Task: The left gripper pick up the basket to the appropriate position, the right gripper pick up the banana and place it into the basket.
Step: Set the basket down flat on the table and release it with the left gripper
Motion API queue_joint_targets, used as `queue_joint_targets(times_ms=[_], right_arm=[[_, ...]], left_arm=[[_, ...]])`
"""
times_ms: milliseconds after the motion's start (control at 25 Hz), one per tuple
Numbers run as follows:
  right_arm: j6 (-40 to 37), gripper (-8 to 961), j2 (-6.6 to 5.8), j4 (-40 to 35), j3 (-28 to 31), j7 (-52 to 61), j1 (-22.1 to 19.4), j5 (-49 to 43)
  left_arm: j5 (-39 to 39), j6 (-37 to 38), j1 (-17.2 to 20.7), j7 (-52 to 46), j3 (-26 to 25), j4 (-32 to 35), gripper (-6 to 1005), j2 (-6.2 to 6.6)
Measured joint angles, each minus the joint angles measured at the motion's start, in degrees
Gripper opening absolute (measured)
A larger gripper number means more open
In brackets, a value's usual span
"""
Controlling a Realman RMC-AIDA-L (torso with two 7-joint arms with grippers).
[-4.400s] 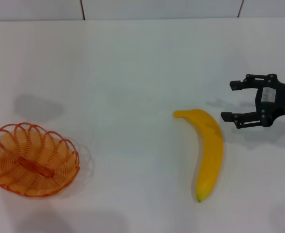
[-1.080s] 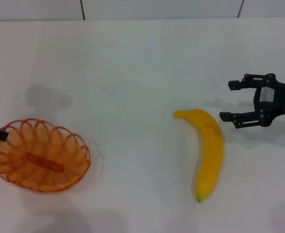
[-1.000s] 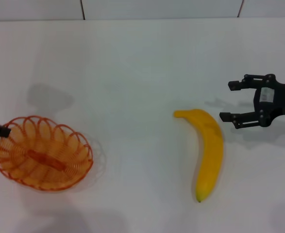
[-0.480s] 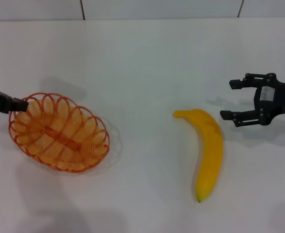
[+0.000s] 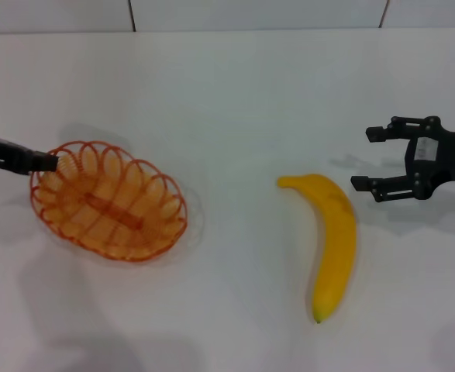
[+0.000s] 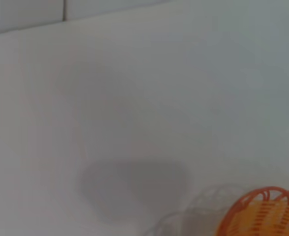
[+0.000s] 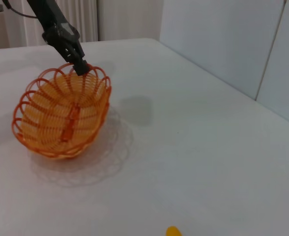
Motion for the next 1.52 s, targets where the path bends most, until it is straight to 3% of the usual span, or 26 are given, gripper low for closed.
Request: queue_joint_targets(times_ms=[480,1520], right_arm=[[0.0,881,0.07,0.0,-0.1,0.0,0.1,0.0],[0.0,882,0.07,1.5,-0.1,0.1,1.3,-1.7]], left_arm=[[-10.9,-4.3,0.4,5.3,-0.2,-6.7,67,0.07],[-22.1,-10.2,1.3,9.6,-0.8,-17.6,66,0.22]])
